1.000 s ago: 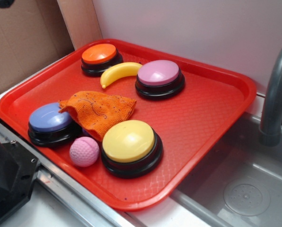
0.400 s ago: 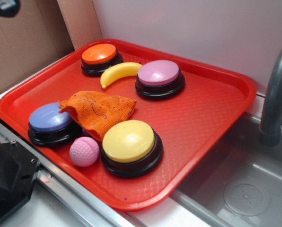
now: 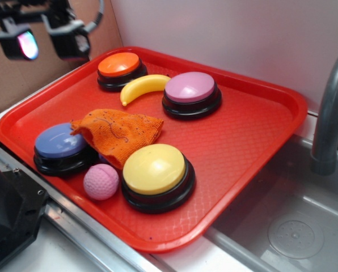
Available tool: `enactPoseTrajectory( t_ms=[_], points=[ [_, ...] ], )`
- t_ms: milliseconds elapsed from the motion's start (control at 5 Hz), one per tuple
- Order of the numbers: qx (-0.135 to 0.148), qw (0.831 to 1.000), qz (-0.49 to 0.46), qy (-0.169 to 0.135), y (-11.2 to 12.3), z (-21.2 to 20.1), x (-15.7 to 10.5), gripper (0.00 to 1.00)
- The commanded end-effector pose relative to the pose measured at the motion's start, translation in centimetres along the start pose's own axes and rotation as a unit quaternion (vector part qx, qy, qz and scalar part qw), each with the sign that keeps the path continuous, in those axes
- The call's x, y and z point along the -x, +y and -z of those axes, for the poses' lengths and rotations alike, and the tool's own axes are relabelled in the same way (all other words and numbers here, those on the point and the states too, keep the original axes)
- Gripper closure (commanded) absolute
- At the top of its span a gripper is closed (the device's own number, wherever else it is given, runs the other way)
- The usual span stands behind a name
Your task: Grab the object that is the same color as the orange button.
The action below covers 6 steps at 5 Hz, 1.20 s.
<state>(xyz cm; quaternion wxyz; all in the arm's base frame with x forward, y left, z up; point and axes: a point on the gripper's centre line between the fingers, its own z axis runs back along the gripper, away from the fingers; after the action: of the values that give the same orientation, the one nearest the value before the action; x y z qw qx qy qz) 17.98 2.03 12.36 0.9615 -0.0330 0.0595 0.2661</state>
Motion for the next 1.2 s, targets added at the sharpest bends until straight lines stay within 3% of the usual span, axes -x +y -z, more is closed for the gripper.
enactPoseTrajectory(
  t_ms=[0, 200, 400, 600, 1000],
  points=[
    [-0.033, 0.999, -0.027, 0.001, 0.5, 7.7, -3.2, 0.00],
    [-0.026, 0.999, -0.038, -0.008, 0.4, 9.7, -4.2, 0.00],
    [0.013, 1.000, -0.007, -0.022, 0.1, 10.9, -4.9, 0.00],
    [0.057, 0.997, 0.040, -0.033, -0.2, 11.1, -5.2, 1.00],
    [0.062, 0.997, 0.027, -0.040, -0.4, 10.7, -4.6, 1.00]
  ],
)
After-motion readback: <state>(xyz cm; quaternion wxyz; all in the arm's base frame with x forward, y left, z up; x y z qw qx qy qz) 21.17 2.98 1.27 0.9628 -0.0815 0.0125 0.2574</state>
